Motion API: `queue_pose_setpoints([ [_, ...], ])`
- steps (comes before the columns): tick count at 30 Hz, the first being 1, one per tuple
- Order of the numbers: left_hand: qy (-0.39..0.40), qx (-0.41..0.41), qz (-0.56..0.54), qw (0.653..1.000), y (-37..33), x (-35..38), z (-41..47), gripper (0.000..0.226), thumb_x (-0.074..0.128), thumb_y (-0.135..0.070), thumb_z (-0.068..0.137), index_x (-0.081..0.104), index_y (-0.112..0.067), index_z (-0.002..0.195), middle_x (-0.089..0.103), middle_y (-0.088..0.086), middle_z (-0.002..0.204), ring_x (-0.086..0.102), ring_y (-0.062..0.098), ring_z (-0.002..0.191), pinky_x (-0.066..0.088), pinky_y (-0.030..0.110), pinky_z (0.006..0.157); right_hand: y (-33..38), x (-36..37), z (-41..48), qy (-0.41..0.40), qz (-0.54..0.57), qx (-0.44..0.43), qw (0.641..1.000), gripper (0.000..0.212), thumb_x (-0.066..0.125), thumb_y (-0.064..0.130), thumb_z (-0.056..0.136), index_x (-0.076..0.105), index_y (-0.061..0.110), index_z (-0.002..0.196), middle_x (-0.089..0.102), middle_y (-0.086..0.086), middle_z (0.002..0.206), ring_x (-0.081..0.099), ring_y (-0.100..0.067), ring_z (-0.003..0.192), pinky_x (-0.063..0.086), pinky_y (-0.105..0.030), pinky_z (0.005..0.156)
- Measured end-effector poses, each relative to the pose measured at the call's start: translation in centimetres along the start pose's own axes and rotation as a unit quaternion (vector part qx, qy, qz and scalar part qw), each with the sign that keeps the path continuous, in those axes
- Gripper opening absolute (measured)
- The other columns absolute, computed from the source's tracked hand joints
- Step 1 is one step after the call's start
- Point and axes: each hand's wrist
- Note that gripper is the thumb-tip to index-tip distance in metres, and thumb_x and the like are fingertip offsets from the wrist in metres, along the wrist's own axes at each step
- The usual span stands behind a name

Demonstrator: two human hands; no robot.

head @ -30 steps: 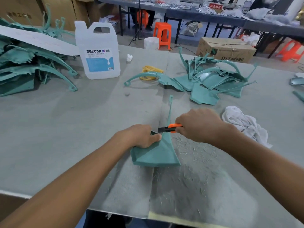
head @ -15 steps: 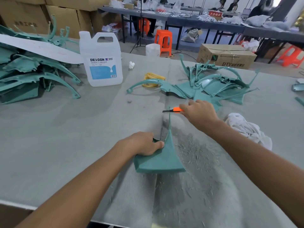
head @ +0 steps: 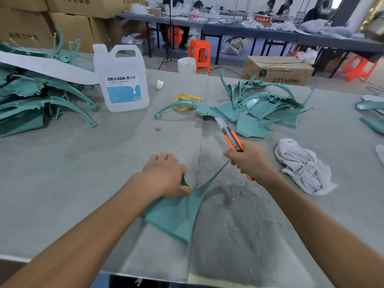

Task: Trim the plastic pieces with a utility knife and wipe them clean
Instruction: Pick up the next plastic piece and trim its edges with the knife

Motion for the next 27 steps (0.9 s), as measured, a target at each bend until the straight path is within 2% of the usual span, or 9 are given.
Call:
queue_pose_setpoints([
  [4,-0.044,-0.012,-0.041,0.998,-2.0,-0.9,-0.9,0.034,0.051,-0.054,0.085,0.045,-0.024,0.099,0.058,0.007,0.115,0.046,0.027,0.095,0.031,0.038,0.08,-1.0,-0.8,-0.7,-0.021,0.169,0.057,0.984,0.017,0.07,0.02,0.083,0.059,0.011,0.074,0.059,-0.006,0.059,0.047,-0.016,0.049,0.044,-0.032,0.048],
  [6,-0.056,-0.025,-0.036,0.997,-1.8,-2.0,-1.2,0.031,0.05,-0.052,0.087,0.045,-0.026,0.104,0.058,0.007,0.118,0.046,0.028,0.098,0.032,0.039,0.081,-1.0,-1.7,-0.8,-0.029,0.242,0.078,0.967,0.017,0.073,0.018,0.085,0.061,0.009,0.077,0.059,-0.006,0.059,0.047,-0.012,0.047,0.043,-0.027,0.044],
  [10,-0.127,-0.069,0.113,0.983,-1.0,-3.6,-1.5,0.036,0.05,-0.034,0.093,0.048,-0.019,0.126,0.048,0.012,0.13,0.04,0.032,0.122,0.03,0.044,0.099,-0.5,-1.0,-2.0,0.003,0.338,0.119,0.933,0.015,0.074,0.017,0.087,0.065,0.005,0.082,0.064,-0.008,0.061,0.053,-0.013,0.048,0.044,-0.023,0.043],
  [13,-0.231,-0.014,0.112,0.966,-3.1,-2.4,-1.2,0.033,0.047,-0.021,0.092,0.047,-0.015,0.124,0.05,0.011,0.125,0.041,0.032,0.117,0.028,0.042,0.102,-0.2,1.9,-3.0,0.036,0.391,0.169,0.904,0.012,0.072,0.011,0.088,0.064,0.003,0.084,0.062,-0.008,0.06,0.051,-0.012,0.046,0.041,-0.022,0.041],
  [15,-0.23,0.028,0.059,0.971,-4.6,-0.6,-0.4,0.029,0.042,-0.027,0.1,0.046,-0.016,0.126,0.053,0.008,0.125,0.045,0.03,0.118,0.03,0.039,0.101,0.0,3.8,-3.5,0.059,0.429,0.193,0.881,0.012,0.071,0.009,0.088,0.063,0.002,0.083,0.061,-0.007,0.059,0.049,-0.012,0.044,0.04,-0.022,0.04],
  [18,-0.163,0.002,0.003,0.987,-4.4,2.2,1.4,0.036,0.028,-0.041,0.108,0.047,-0.017,0.128,0.056,0.007,0.128,0.05,0.029,0.12,0.037,0.038,0.096,-0.1,5.2,-3.7,0.066,0.458,0.221,0.858,0.013,0.072,0.009,0.088,0.063,0.004,0.079,0.059,-0.007,0.058,0.049,-0.011,0.043,0.041,-0.022,0.039],
  [21,-0.151,-0.023,-0.006,0.988,-3.5,4.3,2.2,0.036,0.026,-0.043,0.108,0.047,-0.021,0.127,0.056,0.007,0.125,0.053,0.029,0.118,0.043,0.038,0.082,-0.7,5.4,-3.7,0.07,0.457,0.231,0.856,0.014,0.073,0.012,0.088,0.063,0.006,0.082,0.06,-0.005,0.059,0.05,-0.01,0.044,0.042,-0.022,0.04],
  [23,-0.172,-0.003,0.009,0.985,-3.6,5.0,2.3,0.034,0.027,-0.042,0.107,0.049,-0.024,0.124,0.062,0.008,0.119,0.06,0.03,0.111,0.036,0.036,0.07,-0.7,5.2,-3.5,0.075,0.447,0.221,0.863,0.018,0.077,0.019,0.088,0.063,0.007,0.086,0.062,-0.005,0.061,0.051,-0.01,0.046,0.043,-0.022,0.041],
  [27,-0.171,0.02,0.053,0.984,-2.8,5.0,2.1,0.024,0.032,-0.03,0.107,0.051,-0.022,0.118,0.068,0.009,0.11,0.068,0.033,0.098,0.034,0.035,0.064,0.0,4.3,-3.6,0.054,0.343,0.161,0.924,0.036,0.073,0.046,0.091,0.062,0.011,0.094,0.065,-0.006,0.071,0.052,-0.01,0.048,0.046,-0.024,0.045],
])
Point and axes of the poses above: each hand's wrist, its own z-axis towards the middle knuckle, its own x-axis out of the palm, y = z × x
